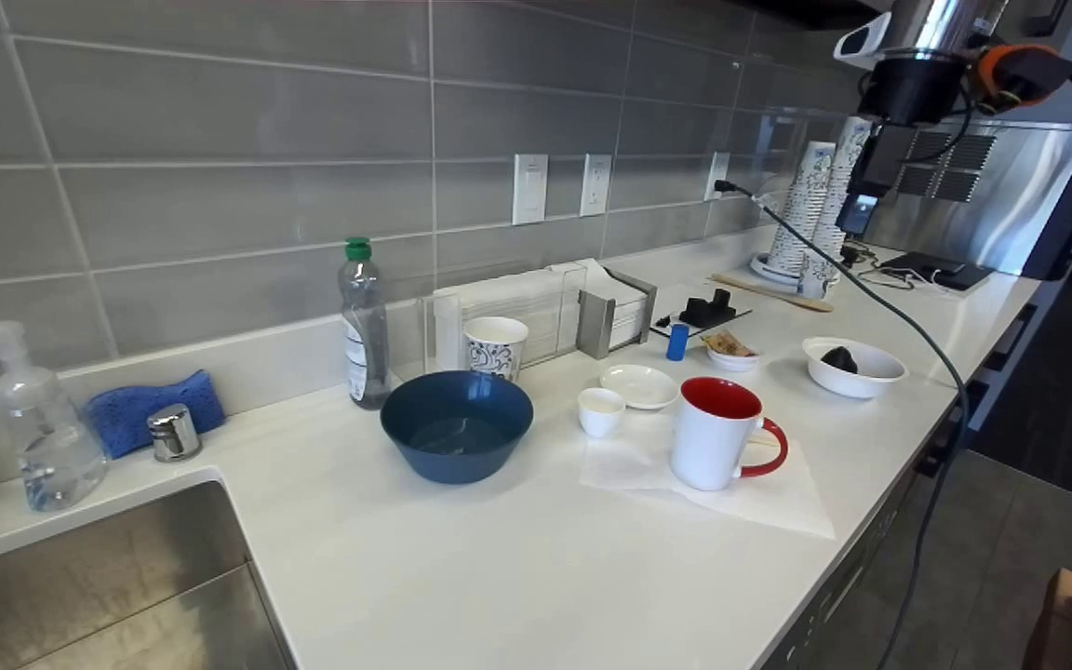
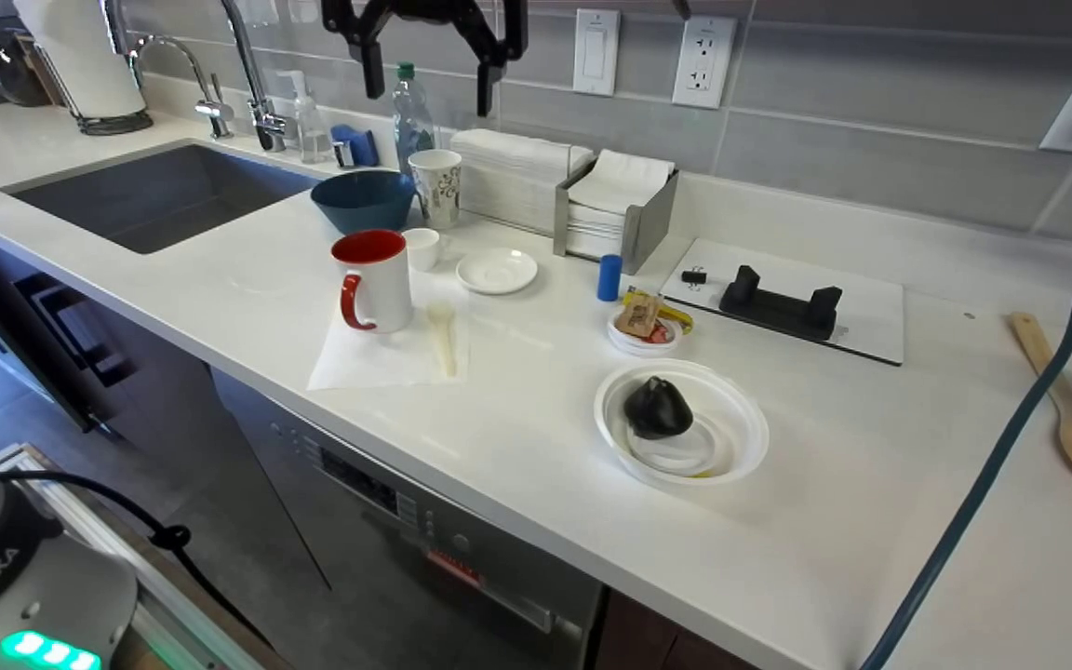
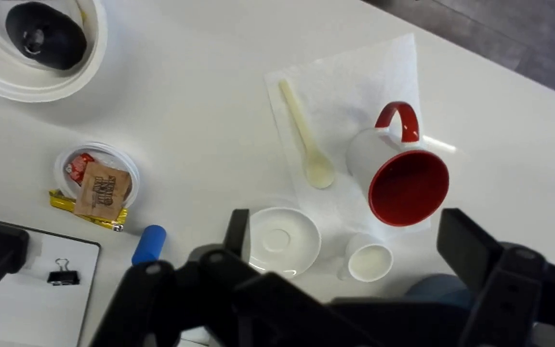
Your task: Put the white plastic spoon inside the mug
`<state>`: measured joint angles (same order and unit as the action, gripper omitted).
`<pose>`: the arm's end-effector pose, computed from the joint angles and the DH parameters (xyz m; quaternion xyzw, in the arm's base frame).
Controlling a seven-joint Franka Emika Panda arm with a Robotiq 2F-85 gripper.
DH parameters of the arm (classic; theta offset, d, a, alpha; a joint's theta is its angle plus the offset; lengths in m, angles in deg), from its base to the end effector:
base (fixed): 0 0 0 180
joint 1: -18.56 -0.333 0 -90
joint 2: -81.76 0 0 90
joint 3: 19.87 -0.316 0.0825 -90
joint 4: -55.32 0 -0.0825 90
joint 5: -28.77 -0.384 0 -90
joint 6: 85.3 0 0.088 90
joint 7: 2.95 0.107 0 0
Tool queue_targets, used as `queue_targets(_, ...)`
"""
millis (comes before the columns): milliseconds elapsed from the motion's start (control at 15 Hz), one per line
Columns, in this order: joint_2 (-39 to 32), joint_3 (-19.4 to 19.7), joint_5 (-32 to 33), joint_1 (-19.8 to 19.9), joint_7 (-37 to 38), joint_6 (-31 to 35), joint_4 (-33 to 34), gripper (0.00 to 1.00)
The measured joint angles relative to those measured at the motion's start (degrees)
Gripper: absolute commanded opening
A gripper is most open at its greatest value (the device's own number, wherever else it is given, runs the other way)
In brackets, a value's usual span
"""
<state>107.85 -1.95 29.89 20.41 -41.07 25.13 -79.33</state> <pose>0.3922 -0.1525 0.4952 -0.9825 -0.1768 -0.0337 0.0485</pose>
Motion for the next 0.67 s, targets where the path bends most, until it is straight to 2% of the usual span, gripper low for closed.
queue_targets(267,3.39,4.24,-1.26,0.30,-14.96,1.44,-4.46,1.00)
queue_targets(467,3.72,7.35,-1.96,0.60,-24.14,8.12,-10.24,1.00)
queue_targets(600,3.60,7.65,-2.06,1.05,-27.36,14.88,-15.15,1.00)
queue_targets(667,3.47,7.48,-2.06,1.29,-27.62,16.14,-16.60,1.00)
